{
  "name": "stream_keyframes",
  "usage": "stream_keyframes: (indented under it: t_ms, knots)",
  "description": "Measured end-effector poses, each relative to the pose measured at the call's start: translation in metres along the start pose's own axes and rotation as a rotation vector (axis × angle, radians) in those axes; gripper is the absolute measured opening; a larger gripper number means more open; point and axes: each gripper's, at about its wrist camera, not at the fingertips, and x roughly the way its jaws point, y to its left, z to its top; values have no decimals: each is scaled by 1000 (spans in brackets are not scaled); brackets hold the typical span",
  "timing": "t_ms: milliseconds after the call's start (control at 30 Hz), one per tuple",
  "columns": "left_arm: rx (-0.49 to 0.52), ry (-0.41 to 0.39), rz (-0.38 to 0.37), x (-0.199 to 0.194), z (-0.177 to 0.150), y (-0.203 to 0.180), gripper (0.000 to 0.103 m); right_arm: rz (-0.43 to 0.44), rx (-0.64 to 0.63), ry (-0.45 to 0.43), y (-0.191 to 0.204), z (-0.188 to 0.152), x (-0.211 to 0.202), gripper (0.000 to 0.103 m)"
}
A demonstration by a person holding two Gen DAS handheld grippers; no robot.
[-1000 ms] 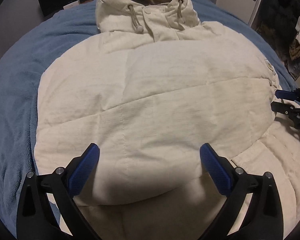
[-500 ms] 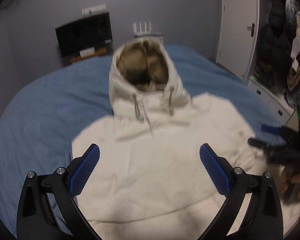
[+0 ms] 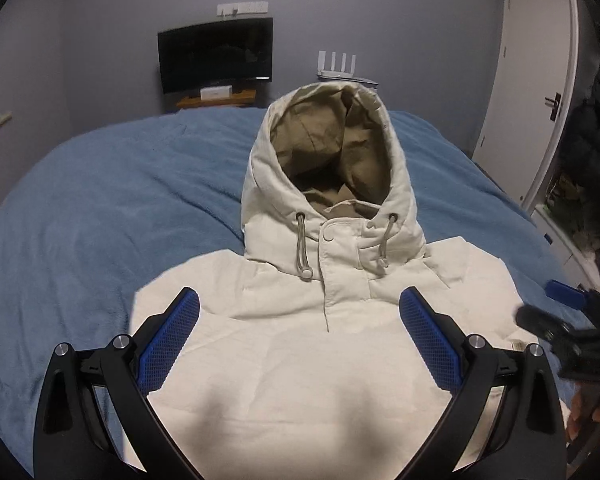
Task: Fold large clothes
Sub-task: 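Move both open tools toward the jacket hood, then grasp the hood tip with the right tool and lift it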
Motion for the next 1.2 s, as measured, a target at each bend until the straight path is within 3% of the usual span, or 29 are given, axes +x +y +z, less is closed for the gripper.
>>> stream_keyframes:
  t_ms: [67, 367, 533, 633, 700, 733, 767, 867, 1200]
  knots:
    - [-4, -2, -12, 9, 0, 5, 96, -6, 2, 12, 4, 16, 23, 95]
    - [17, -67, 60, 40, 1, 32, 96, -72, 22, -1, 20, 77, 109, 95]
    - [-14, -19, 51, 65, -6, 46, 96, -101, 42, -5, 22, 106, 152, 93]
    - [-26, 10, 40, 77, -10, 51, 96, -109, 44, -2, 22, 116, 168, 73]
    - [-40, 18, 30, 81, -11, 54, 96, -103, 34, 13, 22, 118, 177, 50]
    - [-45, 19, 25, 83, -11, 56, 96, -97, 18, 19, 22, 117, 180, 30]
    - [-47, 19, 25, 83, -12, 57, 96, -95, 4, 19, 22, 116, 179, 23]
    - [-64, 17, 22, 84, -11, 61, 96, -73, -68, -31, 26, 102, 164, 16]
    - [-130, -44, -18, 63, -6, 70, 96, -23, -241, -120, 13, 22, 103, 13]
